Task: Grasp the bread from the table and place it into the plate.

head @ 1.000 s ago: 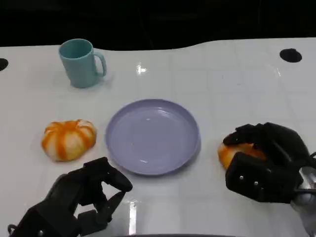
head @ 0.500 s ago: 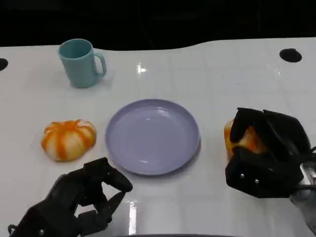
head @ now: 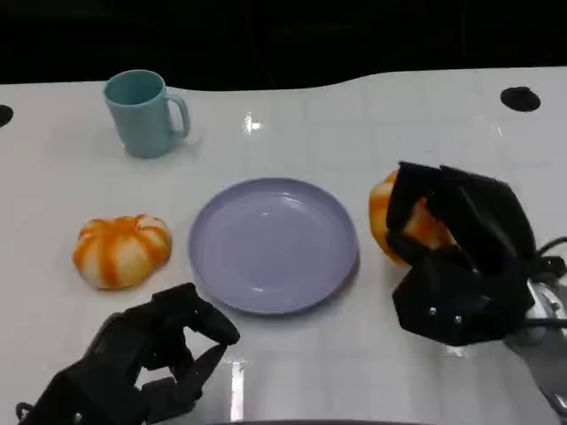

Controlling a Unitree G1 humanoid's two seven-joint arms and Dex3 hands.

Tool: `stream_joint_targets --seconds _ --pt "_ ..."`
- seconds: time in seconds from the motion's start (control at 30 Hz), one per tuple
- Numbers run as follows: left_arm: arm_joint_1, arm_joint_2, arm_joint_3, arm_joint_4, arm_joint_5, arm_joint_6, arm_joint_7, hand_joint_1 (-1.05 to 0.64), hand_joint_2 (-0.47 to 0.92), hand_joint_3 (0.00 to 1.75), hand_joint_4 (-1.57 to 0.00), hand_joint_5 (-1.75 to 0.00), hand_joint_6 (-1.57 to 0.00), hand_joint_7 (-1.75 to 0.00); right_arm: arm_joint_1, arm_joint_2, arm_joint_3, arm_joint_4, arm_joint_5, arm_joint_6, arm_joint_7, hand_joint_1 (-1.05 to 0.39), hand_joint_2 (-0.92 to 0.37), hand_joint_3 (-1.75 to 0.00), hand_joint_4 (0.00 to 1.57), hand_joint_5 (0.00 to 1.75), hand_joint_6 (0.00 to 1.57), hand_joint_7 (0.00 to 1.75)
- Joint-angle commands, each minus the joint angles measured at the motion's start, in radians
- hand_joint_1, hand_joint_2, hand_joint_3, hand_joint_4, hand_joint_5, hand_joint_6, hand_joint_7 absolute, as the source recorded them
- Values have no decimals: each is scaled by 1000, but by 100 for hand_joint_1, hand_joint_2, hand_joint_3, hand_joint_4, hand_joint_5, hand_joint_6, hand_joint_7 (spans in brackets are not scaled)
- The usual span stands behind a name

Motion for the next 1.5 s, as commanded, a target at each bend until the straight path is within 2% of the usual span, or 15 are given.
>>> stream_joint_targets --seconds 0.03,0.2,0.27,0.43,0.67,0.7,0.77,0.83,0.9,0.93,1.0,1.03,1.1,1.23,1.5 --pt "3 3 -2 -9 15 1 17 -26 78 70 -73 -175 -64 -127 -47 22 11 -14 27 -32 27 -6 -35 -132 92 175 71 174" --pt "1 -3 -6 -1 13 -7 19 -26 78 70 -75 -175 -64 -127 -91 68 40 -3 27 -33 52 -8 -30 -136 95 175 72 175" --pt "0 -5 -9 0 15 -6 21 -26 78 70 -75 -175 -64 -127 -114 83 58 24 27 -59 58 -7 -30 -137 97 175 73 175" --pt "3 -13 -15 -5 15 1 25 -26 78 70 -76 -175 -64 -127 -186 140 109 140 4 -93 37 -11 -25 -144 98 175 76 175" --pt "8 -19 -23 -16 21 7 29 -27 78 71 -76 -175 -64 -128 -272 188 150 316 -7 -116 37 -13 -22 -140 94 175 73 169" --pt "9 -21 -24 -18 21 8 30 -27 78 71 -76 -175 -64 -128 -284 194 154 340 -6 -111 47 -13 -23 -140 93 175 74 165" --pt "11 -24 -26 -20 21 9 30 -27 78 71 -77 -175 -64 -128 -305 205 160 380 -5 -102 67 -14 -25 -139 91 175 79 143" --pt "12 -26 -27 -21 23 8 30 -28 78 71 -77 -175 -64 -128 -322 212 162 413 3 -103 91 -14 -31 -121 88 175 86 103" --pt "13 -28 -26 -23 21 12 30 -28 78 71 -77 -175 -64 -128 -335 213 164 430 12 -82 143 -14 -34 -113 87 175 89 89" --pt "13 -29 -26 -25 20 15 29 -28 78 71 -77 -175 -64 -129 -342 211 168 434 16 -62 180 -21 -53 -80 67 135 77 60" --pt "14 -29 -26 -27 21 20 30 -28 78 71 -77 -175 -64 -129 -349 203 180 431 12 -37 231 -29 -78 -36 56 85 75 22" --pt "14 -29 -25 -29 22 19 29 -28 78 71 -77 -175 -64 -129 -351 195 192 427 1 -26 252 -33 -85 -25 52 66 71 12" --pt "15 -28 -25 -31 24 19 29 -28 78 71 -77 -175 -64 -129 -354 184 211 421 -15 -3 292 -43 -91 -19 36 39 57 3" --pt "16 -27 -23 -35 22 26 28 -29 78 71 -76 -175 -64 -129 -347 171 224 390 -20 42 354 -58 -92 -19 17 25 38 0" --pt "13 -25 -23 -31 25 22 28 -29 78 71 -75 -175 -63 -129 -338 125 261 307 -62 84 420 -70 -92 -27 12 25 27 0"
